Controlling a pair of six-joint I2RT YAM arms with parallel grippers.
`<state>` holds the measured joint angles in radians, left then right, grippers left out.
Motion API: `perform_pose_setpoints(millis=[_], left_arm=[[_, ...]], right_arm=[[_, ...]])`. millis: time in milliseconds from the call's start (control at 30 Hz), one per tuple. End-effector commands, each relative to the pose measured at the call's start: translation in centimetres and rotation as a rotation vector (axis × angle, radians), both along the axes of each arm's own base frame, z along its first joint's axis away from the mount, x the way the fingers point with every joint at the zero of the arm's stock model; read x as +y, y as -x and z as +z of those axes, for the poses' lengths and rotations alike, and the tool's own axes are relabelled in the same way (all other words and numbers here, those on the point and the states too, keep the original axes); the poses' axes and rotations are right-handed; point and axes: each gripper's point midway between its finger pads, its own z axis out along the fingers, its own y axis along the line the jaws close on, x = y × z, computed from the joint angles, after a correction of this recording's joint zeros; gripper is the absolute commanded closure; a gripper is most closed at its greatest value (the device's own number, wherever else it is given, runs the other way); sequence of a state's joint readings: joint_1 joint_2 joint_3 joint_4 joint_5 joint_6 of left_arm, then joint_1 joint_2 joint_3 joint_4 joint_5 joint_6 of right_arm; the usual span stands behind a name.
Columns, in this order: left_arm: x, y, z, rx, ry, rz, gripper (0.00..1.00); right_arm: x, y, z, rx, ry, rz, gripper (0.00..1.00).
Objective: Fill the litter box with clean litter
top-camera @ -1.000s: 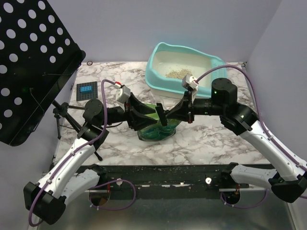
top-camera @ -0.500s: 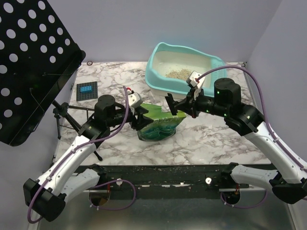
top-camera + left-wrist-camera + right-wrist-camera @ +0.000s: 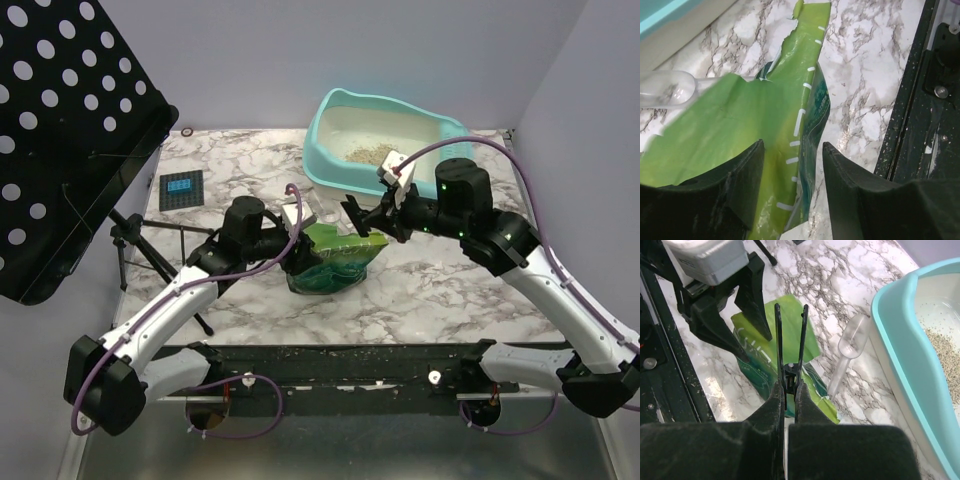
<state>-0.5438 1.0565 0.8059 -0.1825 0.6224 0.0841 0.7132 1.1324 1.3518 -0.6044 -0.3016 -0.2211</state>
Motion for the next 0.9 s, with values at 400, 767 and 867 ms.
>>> perform_pose_setpoints(millis=[400,767,867], left_arm=[[1.0,-0.4,-6.0,0.078,-0.181,0.051,1.00],[0.9,-0.3,-4.8,0.031,-0.170,0.083,1.00],[0.8,-0.3,-4.7,0.032,-0.173,0.090,1.00]], right_arm=[[-0.4,-0.5,-4.0,-0.054,0.170,0.154,1.00],[0.8,-0.9,-7.6,-0.014,0.336,0.454,1.00],[1.1,-1.0,-8.5,-0.012,0.351,0.506,1.00]])
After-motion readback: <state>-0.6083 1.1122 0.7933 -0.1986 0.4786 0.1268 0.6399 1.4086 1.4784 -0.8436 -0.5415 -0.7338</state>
